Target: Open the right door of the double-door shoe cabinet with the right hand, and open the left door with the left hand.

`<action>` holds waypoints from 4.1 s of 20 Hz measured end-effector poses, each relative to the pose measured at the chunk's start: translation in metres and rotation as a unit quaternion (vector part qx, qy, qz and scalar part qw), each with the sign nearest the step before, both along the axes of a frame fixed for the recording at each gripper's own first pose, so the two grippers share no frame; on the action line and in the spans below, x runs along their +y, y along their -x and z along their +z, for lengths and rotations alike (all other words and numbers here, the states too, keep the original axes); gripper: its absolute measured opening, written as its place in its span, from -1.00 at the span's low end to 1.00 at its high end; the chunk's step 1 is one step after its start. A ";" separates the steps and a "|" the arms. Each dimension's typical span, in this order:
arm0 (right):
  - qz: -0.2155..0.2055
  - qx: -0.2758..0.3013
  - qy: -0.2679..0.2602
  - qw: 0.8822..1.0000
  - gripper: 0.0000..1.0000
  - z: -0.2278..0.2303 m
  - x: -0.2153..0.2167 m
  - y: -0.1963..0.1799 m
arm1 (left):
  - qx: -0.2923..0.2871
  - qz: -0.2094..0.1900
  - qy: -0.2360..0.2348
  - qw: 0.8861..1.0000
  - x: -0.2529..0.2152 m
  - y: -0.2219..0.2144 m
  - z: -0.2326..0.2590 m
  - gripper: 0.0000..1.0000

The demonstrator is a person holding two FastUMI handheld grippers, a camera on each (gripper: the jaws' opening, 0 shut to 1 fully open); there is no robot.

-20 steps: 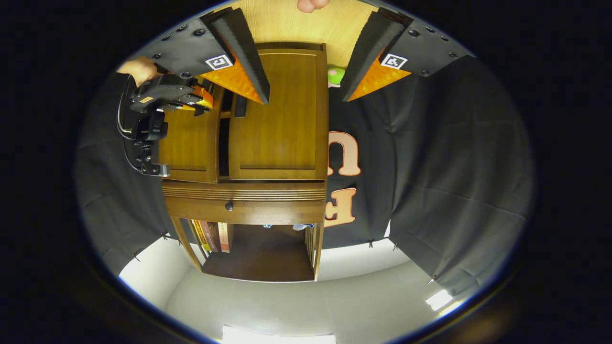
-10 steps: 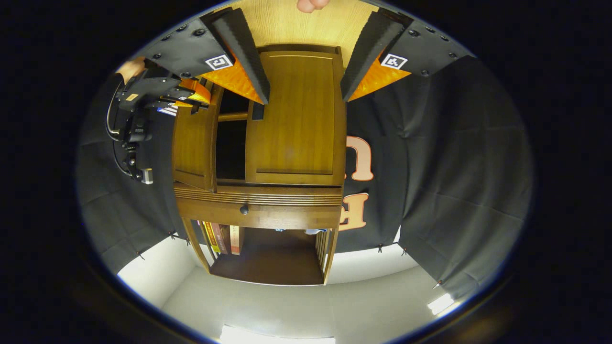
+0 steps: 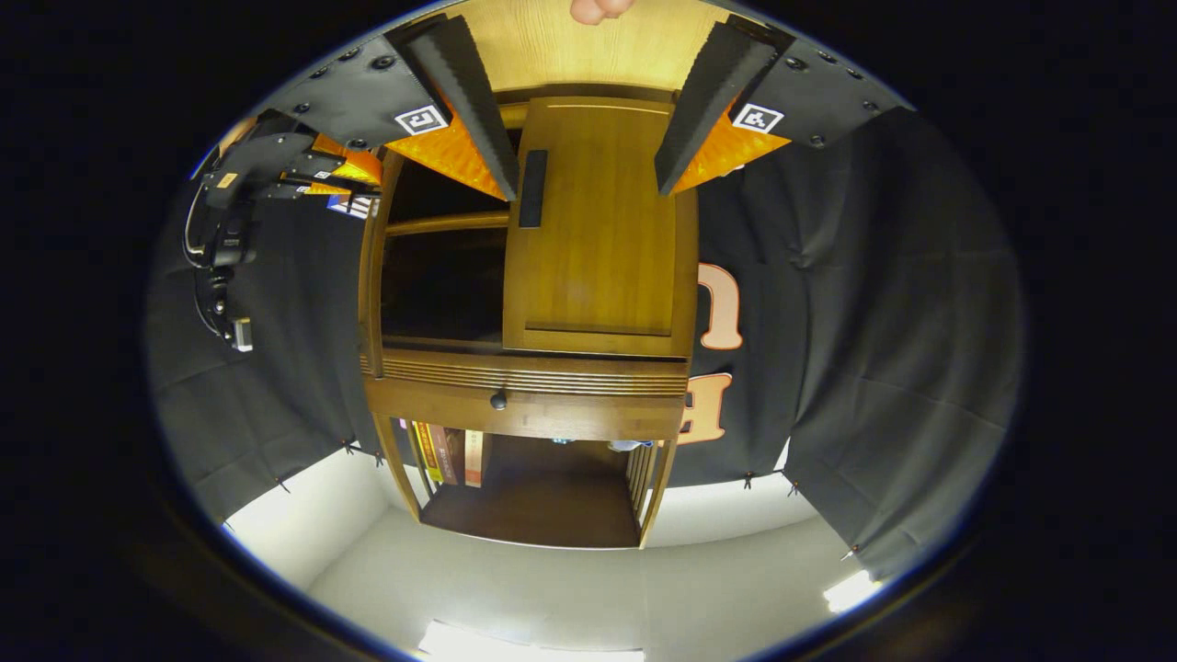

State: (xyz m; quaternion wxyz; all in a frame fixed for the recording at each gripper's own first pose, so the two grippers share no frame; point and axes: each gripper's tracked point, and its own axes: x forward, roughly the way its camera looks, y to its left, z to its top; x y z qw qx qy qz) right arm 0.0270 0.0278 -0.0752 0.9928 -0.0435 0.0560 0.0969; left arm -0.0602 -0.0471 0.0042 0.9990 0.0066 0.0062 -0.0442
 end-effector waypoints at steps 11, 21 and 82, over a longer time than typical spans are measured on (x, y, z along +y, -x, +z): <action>-0.056 0.004 -0.013 0.998 -0.66 0.002 -0.048 0.026 | -0.001 -0.048 0.006 0.999 -0.039 0.001 -0.001 0.94; -0.122 -0.003 0.023 0.992 -0.77 0.001 -0.110 0.040 | 0.005 -0.057 0.012 0.998 -0.051 -0.006 -0.008 0.89; -0.044 -0.012 -0.046 0.998 -0.87 0.080 -0.136 0.091 | 0.019 0.011 0.016 1.000 -0.032 -0.034 -0.046 0.89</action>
